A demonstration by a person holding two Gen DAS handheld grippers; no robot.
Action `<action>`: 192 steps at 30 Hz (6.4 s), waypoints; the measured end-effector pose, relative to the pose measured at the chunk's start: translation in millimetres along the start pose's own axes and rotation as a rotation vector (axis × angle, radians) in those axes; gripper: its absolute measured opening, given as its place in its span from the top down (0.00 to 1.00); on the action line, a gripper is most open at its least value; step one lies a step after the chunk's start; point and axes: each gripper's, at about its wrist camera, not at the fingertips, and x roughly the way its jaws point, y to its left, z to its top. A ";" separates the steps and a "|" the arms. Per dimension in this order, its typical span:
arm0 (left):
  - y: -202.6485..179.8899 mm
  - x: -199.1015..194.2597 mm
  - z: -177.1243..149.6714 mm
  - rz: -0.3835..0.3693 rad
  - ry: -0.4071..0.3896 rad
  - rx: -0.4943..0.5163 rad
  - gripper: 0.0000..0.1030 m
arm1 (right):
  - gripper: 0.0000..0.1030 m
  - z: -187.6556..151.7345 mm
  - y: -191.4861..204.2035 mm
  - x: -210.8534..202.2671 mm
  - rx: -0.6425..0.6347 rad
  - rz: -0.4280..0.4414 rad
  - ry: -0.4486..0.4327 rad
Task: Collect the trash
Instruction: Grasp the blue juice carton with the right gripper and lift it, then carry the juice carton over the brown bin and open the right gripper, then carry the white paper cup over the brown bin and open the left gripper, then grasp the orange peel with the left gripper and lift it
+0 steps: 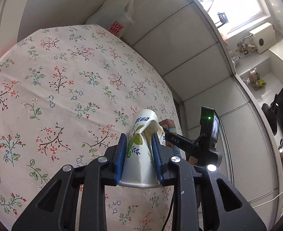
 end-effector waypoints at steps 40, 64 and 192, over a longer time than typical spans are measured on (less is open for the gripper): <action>-15.3 -4.2 -30.2 0.137 -0.123 0.084 0.74 | 0.75 -69.3 -28.2 -156.5 0.041 0.014 -0.496; -127.3 49.1 -62.5 0.069 -0.028 0.252 0.73 | 0.74 -110.9 -155.3 -194.3 0.276 -0.174 -0.646; -153.7 202.2 -25.0 0.590 0.087 0.397 0.27 | 0.06 -288.9 -269.8 -132.8 1.174 -0.094 -0.604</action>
